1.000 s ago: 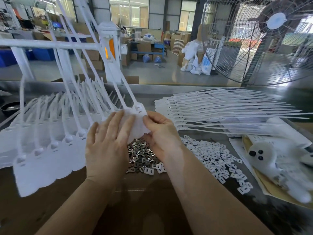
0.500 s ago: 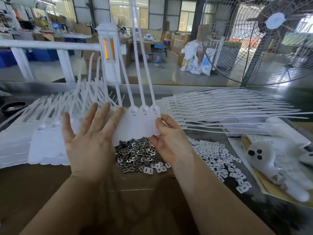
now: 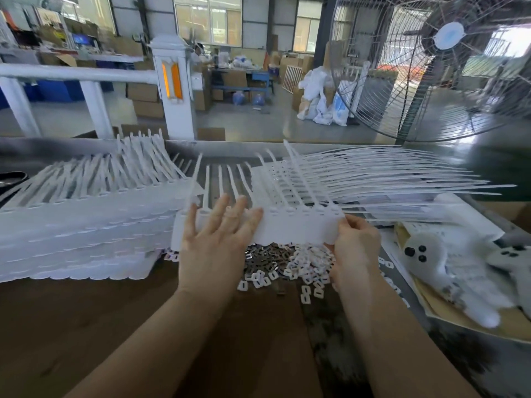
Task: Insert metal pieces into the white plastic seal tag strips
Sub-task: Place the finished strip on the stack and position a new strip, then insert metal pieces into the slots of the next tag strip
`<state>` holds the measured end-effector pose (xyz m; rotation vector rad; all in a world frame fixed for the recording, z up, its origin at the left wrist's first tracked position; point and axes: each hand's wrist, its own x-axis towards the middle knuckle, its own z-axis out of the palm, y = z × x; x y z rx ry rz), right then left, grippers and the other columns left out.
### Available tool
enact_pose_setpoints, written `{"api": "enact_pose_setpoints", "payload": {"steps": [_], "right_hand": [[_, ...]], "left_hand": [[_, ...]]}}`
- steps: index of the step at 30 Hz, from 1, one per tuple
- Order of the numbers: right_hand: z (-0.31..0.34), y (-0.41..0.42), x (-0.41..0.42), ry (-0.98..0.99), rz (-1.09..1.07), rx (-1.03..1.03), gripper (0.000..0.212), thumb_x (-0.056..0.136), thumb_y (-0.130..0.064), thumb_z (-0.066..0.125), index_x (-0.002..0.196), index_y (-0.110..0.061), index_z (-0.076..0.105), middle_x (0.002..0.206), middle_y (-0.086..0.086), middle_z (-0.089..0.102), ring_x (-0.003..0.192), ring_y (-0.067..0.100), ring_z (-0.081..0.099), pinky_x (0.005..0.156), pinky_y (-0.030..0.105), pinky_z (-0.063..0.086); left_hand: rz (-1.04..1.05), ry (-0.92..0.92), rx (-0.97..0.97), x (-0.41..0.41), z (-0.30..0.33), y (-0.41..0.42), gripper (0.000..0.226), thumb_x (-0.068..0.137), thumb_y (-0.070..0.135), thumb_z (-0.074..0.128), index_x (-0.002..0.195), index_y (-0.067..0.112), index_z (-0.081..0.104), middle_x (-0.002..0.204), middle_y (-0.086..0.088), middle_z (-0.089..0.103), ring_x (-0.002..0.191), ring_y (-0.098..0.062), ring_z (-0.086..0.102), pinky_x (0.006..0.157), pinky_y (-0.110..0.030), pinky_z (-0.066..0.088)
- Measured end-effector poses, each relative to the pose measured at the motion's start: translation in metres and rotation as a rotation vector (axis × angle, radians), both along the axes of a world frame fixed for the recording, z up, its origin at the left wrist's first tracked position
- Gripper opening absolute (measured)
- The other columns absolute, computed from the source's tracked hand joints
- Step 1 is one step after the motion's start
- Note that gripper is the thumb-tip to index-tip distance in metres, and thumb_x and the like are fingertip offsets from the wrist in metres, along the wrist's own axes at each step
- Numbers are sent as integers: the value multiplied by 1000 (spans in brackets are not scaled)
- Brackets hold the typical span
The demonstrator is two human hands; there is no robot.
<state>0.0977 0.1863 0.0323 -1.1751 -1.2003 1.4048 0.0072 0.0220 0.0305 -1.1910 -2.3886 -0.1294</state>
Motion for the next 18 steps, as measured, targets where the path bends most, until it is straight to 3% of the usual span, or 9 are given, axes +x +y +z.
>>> {"api": "enact_pose_setpoints", "payload": {"steps": [4,7,11,14,18], "right_hand": [[-10,7,14,-184,-18,171,29,96,-6,41,118,-6,60,102,6,59,84,19,57,72,23,46],[-13,8,22,-372,-17,324,31,94,0,36,111,-2,62,95,7,54,81,20,50,63,17,32],[-13,6,26,-627,86,456,27,87,8,36,99,-1,58,91,16,50,95,32,48,74,30,30],[-13,1,26,-892,153,481,35,88,2,41,121,0,53,116,21,53,115,33,44,93,34,32],[-12,-16,23,-1025,154,554,36,88,-1,45,123,-8,52,136,14,42,127,31,33,104,39,25]], "left_hand": [[-71,-112,-63,9,-13,11,78,93,5,35,144,35,-16,157,5,-11,142,-20,-17,112,-55,-11],[-100,-187,-104,14,-19,14,76,95,6,35,144,36,-15,157,6,-9,143,-20,-16,110,-59,-11],[-117,-298,-125,15,-24,12,75,96,4,34,145,38,-12,157,8,-9,143,-20,-13,109,-60,-8],[-128,-332,-123,12,-26,10,77,94,2,34,145,38,-10,157,9,-10,144,-19,-13,109,-60,-6],[-153,-388,-137,6,-28,3,78,93,1,30,144,42,-12,155,14,-11,143,-16,-13,110,-58,-6]]}}
